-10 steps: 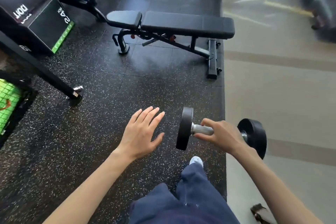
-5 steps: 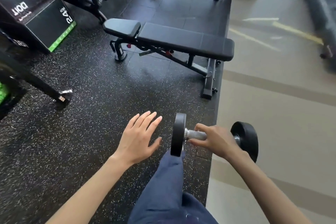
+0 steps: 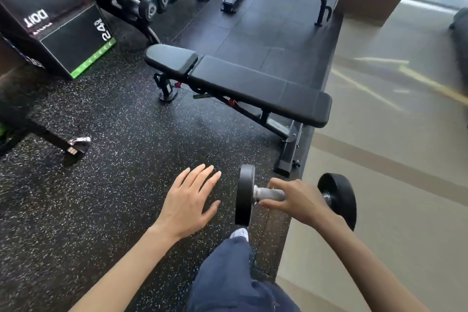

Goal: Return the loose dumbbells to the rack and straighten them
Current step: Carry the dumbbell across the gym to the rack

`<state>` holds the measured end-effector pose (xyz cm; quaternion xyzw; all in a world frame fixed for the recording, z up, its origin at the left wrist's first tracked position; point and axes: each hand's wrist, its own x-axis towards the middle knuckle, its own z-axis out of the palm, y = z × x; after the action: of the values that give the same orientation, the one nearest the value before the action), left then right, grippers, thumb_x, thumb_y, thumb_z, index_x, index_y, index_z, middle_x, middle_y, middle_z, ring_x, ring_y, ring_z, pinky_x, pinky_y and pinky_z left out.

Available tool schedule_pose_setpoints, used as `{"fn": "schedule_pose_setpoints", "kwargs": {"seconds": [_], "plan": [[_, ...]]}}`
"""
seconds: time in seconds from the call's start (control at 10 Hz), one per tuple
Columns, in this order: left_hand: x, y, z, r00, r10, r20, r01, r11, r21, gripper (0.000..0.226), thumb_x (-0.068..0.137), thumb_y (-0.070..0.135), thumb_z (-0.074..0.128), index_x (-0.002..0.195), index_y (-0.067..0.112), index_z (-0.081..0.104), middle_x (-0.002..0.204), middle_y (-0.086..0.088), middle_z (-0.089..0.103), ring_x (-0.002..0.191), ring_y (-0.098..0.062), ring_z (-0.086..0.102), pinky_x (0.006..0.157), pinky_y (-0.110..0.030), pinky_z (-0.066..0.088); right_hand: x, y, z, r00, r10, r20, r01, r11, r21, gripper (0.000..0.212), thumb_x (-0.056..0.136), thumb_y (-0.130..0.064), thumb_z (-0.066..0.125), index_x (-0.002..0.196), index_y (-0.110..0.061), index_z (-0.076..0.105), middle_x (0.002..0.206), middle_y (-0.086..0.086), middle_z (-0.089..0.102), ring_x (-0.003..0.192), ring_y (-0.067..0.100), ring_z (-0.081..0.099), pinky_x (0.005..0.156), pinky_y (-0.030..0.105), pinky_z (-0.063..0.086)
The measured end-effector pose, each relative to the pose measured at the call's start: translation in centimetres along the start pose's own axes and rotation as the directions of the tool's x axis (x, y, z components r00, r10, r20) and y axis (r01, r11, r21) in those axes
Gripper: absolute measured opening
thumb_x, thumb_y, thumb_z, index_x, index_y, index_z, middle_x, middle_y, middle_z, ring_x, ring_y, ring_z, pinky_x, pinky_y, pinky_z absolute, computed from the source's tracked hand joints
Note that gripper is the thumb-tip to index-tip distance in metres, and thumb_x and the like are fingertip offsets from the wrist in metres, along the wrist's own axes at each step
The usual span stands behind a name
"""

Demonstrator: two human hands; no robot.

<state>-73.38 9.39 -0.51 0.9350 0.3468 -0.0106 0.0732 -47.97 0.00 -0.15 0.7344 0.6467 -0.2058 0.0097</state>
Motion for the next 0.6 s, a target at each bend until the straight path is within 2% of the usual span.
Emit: {"fn": "schedule_pose_setpoints", "kwargs": {"seconds": [0.2, 0.3, 0.4, 0.5, 0.6], "plan": [[8.3, 3.1, -0.9, 0.999, 0.027, 0.016, -0.027, 1.000, -0.004, 0.061, 0.090, 0.048, 0.034, 0.138, 0.013, 0.047, 0.139, -0.008, 0.050, 0.131, -0.025, 0.043, 0.108, -0.047, 0.035, 3.1, 7.7, -3.3, 1.000, 0.017, -0.026, -0.017, 1.000, 0.008, 0.054, 0.076, -0.077, 0.038, 0.105, -0.033, 0.049, 0.089, -0.004, 0.066, 0.077, 0.017, 0.060, 0.061, 0.030, 0.048], [11.8, 5.0, 0.1, 0.999, 0.047, 0.027, -0.047, 0.999, 0.007, 0.060, 0.089, 0.048, 0.035, 0.137, 0.014, 0.048, 0.138, -0.006, 0.051, 0.131, -0.024, 0.043, 0.108, -0.045, 0.035, 4.2, 12.0, -3.9, 0.999, 0.031, -0.022, -0.030, 0.996, 0.079, 0.058, 0.071, -0.081, 0.034, 0.101, -0.033, 0.048, 0.084, -0.004, 0.064, 0.075, 0.019, 0.060, 0.059, 0.029, 0.045], [15.0, 6.7, 2.1, 0.999, 0.028, 0.024, -0.030, 0.998, 0.047, 0.060, 0.090, 0.048, 0.036, 0.138, 0.015, 0.047, 0.139, -0.005, 0.050, 0.132, -0.023, 0.042, 0.109, -0.044, 0.034, 5.9, 16.9, -4.1, 1.000, 0.025, -0.018, -0.022, 0.990, 0.140, 0.058, 0.068, -0.083, 0.033, 0.096, -0.034, 0.048, 0.078, -0.004, 0.060, 0.075, 0.021, 0.058, 0.061, 0.031, 0.046], [18.5, 9.5, 3.4, 1.000, -0.012, 0.010, 0.012, 0.998, 0.055, 0.060, 0.089, 0.049, 0.036, 0.137, 0.014, 0.048, 0.139, -0.006, 0.051, 0.131, -0.024, 0.043, 0.108, -0.045, 0.035, 7.3, 22.1, -4.6, 1.000, 0.010, -0.003, -0.009, 0.990, 0.140, 0.048, 0.076, -0.075, 0.042, 0.099, -0.033, 0.049, 0.083, -0.003, 0.062, 0.077, 0.020, 0.058, 0.065, 0.033, 0.050], [22.3, 14.3, 4.0, 0.997, -0.079, -0.008, 0.079, 0.996, 0.029, 0.060, 0.089, 0.049, 0.036, 0.137, 0.014, 0.049, 0.138, -0.006, 0.051, 0.131, -0.025, 0.044, 0.108, -0.045, 0.035, 8.0, 27.9, -6.1, 0.999, -0.048, 0.017, 0.045, 0.990, 0.130, 0.054, 0.072, -0.080, 0.037, 0.099, -0.035, 0.049, 0.084, -0.003, 0.063, 0.074, 0.017, 0.057, 0.057, 0.029, 0.044]]}}
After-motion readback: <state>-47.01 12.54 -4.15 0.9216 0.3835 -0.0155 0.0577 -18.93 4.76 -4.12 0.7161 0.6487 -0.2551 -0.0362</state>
